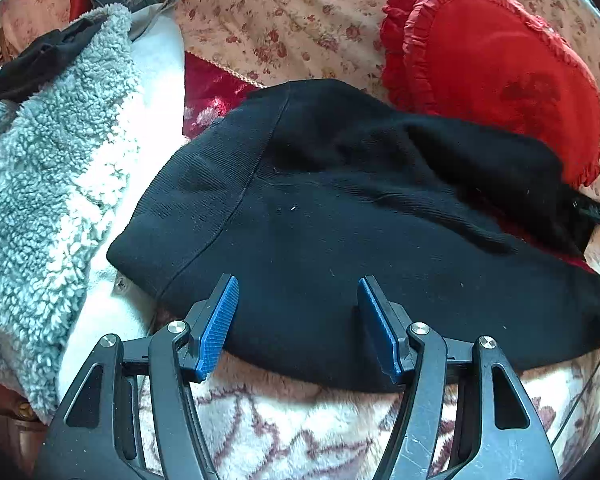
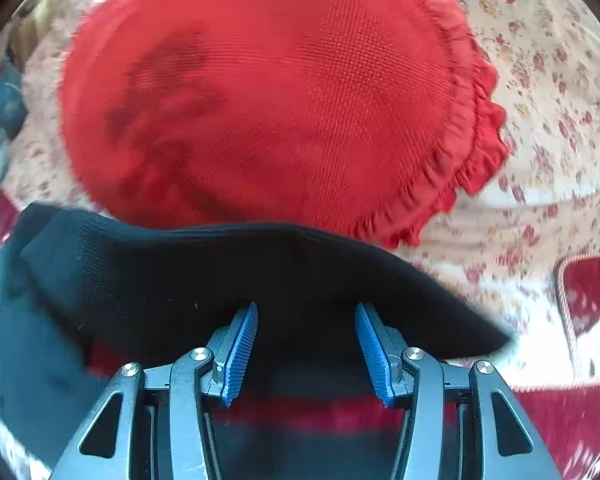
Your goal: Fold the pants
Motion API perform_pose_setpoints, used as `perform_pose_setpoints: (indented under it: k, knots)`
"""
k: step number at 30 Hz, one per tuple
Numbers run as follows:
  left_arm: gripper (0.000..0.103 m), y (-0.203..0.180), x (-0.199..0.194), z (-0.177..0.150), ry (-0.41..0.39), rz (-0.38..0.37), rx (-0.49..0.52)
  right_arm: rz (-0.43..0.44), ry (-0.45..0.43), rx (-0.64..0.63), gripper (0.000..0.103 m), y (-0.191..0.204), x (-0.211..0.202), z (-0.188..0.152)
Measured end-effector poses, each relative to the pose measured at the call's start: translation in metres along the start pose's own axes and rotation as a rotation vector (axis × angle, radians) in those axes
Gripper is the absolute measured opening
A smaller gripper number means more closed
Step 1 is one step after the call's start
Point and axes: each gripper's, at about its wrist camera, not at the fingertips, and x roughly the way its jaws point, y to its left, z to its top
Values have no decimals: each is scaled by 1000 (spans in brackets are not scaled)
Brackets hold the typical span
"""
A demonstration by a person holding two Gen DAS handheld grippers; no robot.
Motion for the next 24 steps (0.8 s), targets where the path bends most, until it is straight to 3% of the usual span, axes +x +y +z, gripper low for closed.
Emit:
perform_pose_setpoints:
  k: [4,7,24]
  knots:
    - [62,0,5,0,10,7,-1,-6,34,30,49,0,22,16]
    - [62,-1,8,0,16,5,-8,33,22,33,49,2,14,12]
    - [62,-9,-36,-7,-31,-17,-14,107,-61,-22,49,24,-78,-73]
